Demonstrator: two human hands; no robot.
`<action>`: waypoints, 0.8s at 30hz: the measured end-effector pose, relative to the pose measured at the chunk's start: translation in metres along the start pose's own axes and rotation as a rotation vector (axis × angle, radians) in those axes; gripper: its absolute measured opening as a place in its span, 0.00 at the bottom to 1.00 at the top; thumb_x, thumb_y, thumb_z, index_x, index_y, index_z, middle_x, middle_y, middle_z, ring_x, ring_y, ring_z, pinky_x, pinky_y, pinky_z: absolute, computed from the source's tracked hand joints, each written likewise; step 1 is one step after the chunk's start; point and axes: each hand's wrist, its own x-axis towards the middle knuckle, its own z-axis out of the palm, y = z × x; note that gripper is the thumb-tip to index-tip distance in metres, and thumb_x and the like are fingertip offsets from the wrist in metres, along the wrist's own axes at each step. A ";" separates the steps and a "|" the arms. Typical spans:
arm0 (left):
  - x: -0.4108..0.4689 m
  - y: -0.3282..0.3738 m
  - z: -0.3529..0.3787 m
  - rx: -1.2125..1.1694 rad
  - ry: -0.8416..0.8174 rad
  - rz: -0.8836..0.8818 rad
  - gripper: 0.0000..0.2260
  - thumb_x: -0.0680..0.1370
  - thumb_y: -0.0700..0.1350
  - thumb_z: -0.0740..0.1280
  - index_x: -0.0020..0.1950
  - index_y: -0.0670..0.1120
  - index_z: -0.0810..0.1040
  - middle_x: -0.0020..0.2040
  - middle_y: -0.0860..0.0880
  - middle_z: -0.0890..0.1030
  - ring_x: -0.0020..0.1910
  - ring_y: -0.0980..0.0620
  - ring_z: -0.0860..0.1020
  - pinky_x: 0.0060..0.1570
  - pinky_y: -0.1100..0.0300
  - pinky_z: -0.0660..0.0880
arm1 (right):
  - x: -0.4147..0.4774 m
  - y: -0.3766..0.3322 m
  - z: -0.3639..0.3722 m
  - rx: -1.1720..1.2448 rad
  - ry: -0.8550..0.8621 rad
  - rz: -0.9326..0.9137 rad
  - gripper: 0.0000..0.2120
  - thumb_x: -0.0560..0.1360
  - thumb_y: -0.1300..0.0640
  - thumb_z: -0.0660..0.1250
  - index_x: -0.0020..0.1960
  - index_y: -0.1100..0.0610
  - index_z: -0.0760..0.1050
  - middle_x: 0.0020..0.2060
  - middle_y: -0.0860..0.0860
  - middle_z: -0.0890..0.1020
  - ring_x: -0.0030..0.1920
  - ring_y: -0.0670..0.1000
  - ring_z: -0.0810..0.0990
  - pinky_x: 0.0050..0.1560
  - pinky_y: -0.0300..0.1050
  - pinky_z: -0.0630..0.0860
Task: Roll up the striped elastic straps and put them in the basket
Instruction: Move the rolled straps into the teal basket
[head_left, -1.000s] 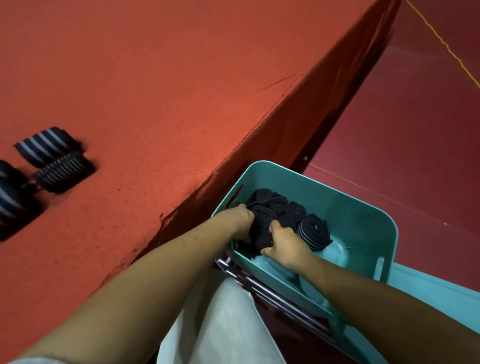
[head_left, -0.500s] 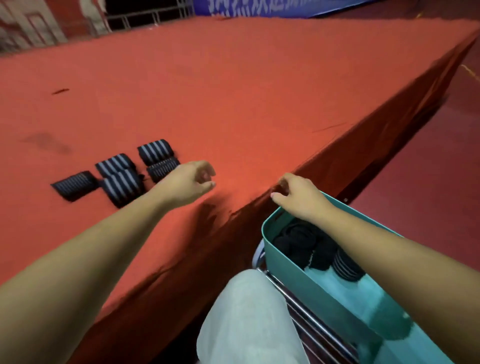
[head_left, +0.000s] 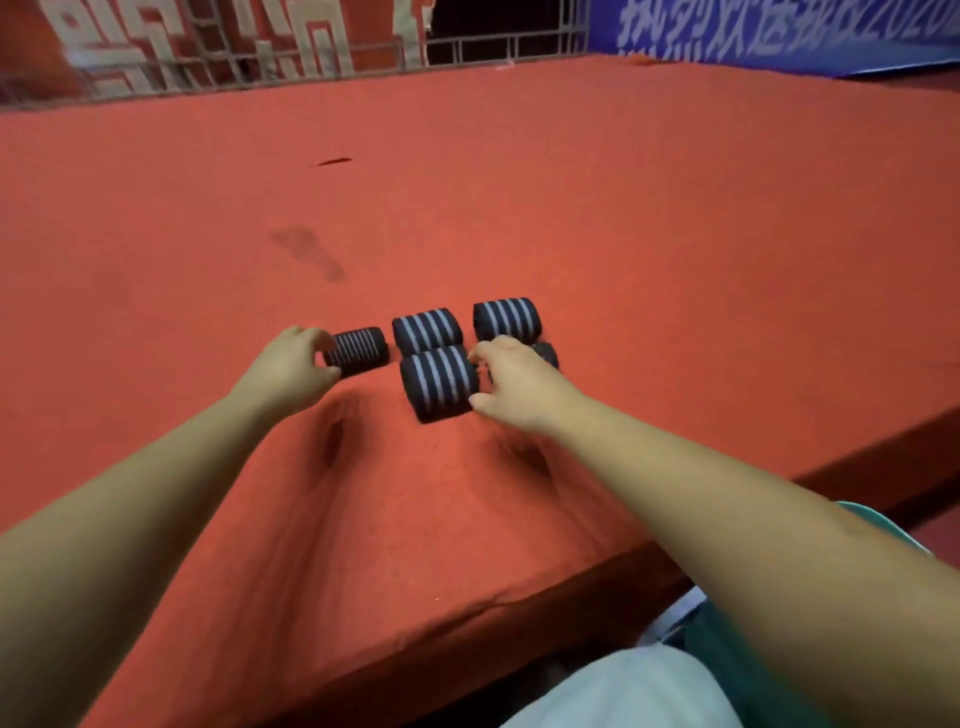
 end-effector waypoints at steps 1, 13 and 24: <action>0.010 -0.005 0.002 0.002 -0.025 0.005 0.18 0.75 0.40 0.71 0.64 0.40 0.78 0.60 0.37 0.77 0.63 0.39 0.74 0.62 0.54 0.67 | 0.011 -0.006 0.005 -0.018 -0.027 -0.035 0.24 0.73 0.55 0.70 0.68 0.59 0.72 0.61 0.56 0.74 0.64 0.56 0.74 0.66 0.50 0.71; 0.094 -0.024 0.041 0.141 -0.231 0.126 0.22 0.78 0.47 0.70 0.69 0.40 0.73 0.60 0.36 0.76 0.61 0.38 0.74 0.59 0.53 0.70 | 0.124 -0.044 0.013 -0.601 -0.553 -0.065 0.34 0.58 0.38 0.82 0.55 0.51 0.73 0.53 0.51 0.74 0.57 0.55 0.72 0.60 0.50 0.76; 0.018 -0.006 -0.008 -0.523 -0.090 -0.022 0.18 0.73 0.42 0.75 0.59 0.45 0.72 0.50 0.45 0.81 0.45 0.49 0.79 0.43 0.55 0.75 | 0.039 -0.030 -0.013 0.237 -0.295 0.072 0.33 0.61 0.40 0.80 0.57 0.55 0.72 0.44 0.47 0.82 0.46 0.48 0.82 0.47 0.47 0.79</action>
